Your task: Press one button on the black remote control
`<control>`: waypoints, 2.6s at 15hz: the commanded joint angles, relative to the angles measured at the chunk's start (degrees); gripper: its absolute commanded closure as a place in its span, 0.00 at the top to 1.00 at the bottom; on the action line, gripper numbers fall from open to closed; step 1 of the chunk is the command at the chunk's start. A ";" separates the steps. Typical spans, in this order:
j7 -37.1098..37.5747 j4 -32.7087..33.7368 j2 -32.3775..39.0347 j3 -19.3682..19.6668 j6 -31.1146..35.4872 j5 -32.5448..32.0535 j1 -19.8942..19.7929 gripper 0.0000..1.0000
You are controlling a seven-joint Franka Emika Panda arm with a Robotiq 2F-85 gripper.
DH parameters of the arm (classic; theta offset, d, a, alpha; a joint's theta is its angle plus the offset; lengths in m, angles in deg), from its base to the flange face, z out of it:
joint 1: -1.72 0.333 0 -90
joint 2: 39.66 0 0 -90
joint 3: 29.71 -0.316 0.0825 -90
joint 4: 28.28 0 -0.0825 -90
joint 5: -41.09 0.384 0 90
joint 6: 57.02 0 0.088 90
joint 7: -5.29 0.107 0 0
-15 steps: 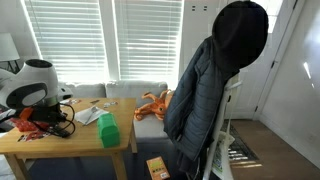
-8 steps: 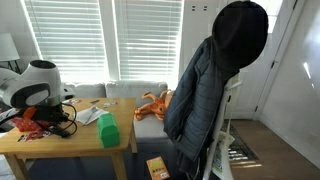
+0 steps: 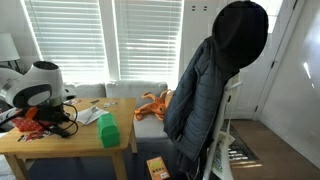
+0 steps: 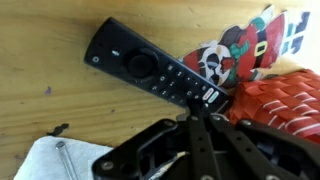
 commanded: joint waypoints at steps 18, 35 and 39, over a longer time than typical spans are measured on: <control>-2.78 1.92 1.60 -0.69 -2.50 2.82 -1.15 0.00; -3.84 1.72 4.09 -0.74 -2.73 4.46 -1.37 0.00; -3.60 1.58 5.15 -0.75 -2.80 5.24 -1.78 0.00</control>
